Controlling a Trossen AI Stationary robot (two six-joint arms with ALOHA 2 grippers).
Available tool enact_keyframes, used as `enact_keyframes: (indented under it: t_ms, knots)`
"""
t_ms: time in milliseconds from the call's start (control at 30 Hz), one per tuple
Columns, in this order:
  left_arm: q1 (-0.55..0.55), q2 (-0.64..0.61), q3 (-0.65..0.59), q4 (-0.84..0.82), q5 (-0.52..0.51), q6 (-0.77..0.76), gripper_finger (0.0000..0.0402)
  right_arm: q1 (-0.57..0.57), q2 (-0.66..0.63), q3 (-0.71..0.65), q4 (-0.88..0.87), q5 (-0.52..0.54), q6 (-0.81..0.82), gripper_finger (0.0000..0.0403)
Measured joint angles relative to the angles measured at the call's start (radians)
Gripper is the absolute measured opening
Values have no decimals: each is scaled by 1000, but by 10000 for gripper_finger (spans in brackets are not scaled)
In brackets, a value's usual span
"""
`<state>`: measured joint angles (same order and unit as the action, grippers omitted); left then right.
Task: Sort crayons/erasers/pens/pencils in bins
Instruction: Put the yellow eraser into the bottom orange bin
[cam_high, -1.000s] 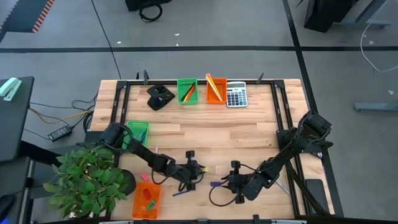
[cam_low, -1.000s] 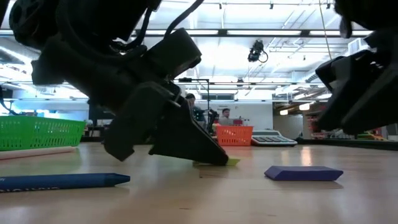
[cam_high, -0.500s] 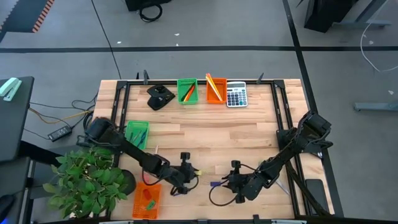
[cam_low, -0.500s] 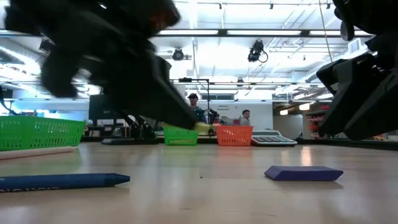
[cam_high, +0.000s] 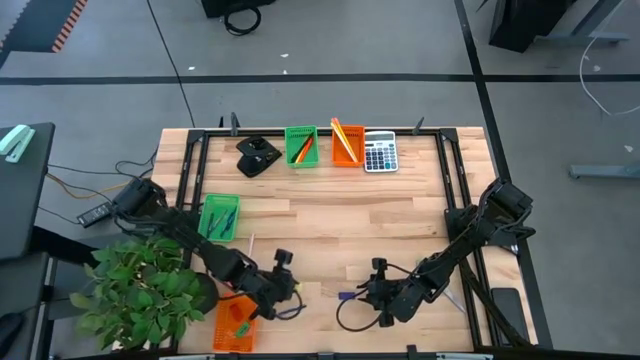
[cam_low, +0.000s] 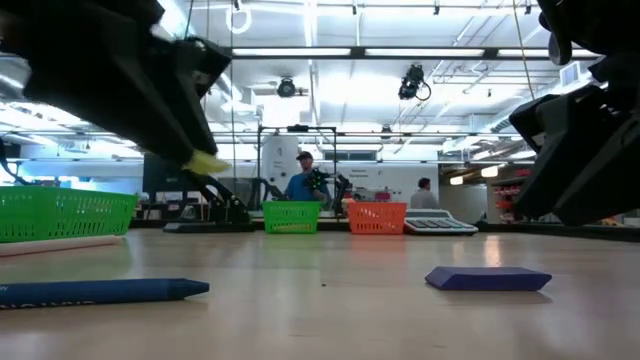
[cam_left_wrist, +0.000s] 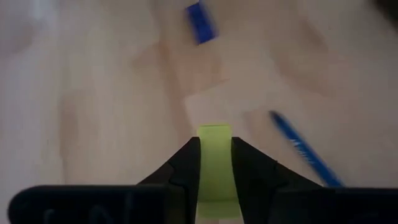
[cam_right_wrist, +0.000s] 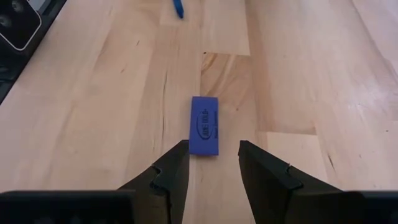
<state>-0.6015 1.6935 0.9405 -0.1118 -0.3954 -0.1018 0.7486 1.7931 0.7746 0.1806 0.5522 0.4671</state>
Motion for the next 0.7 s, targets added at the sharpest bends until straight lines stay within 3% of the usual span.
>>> enact_keyframes:
  t_ms: [200,533,700]
  knots:
    - [45,-1,0,75,105,74,88,0,0,0,0,0,-12,145]
    - [187,-1,0,191,496,197,82,1,0,0,-13,0,18,145]
    - [217,-1,-32,409,777,257,79,1,0,0,-40,0,24,145]
